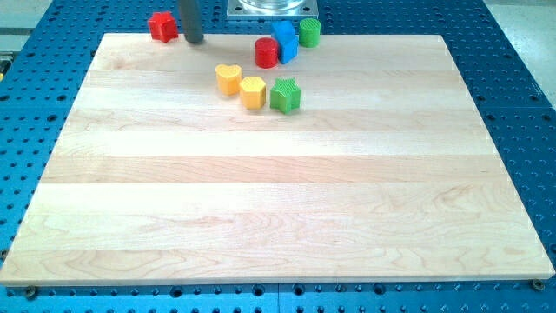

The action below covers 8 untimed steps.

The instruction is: Push the red circle towards the green star

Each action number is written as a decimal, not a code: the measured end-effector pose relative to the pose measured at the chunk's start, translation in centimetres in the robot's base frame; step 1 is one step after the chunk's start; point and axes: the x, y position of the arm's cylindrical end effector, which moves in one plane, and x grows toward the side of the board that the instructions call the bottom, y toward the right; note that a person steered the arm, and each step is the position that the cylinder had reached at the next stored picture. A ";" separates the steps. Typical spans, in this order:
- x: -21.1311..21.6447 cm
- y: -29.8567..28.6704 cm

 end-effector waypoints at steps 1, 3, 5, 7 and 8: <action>-0.1 1.2; 0.0 6.7; 2.9 9.5; 6.7 12.6; 10.6 12.6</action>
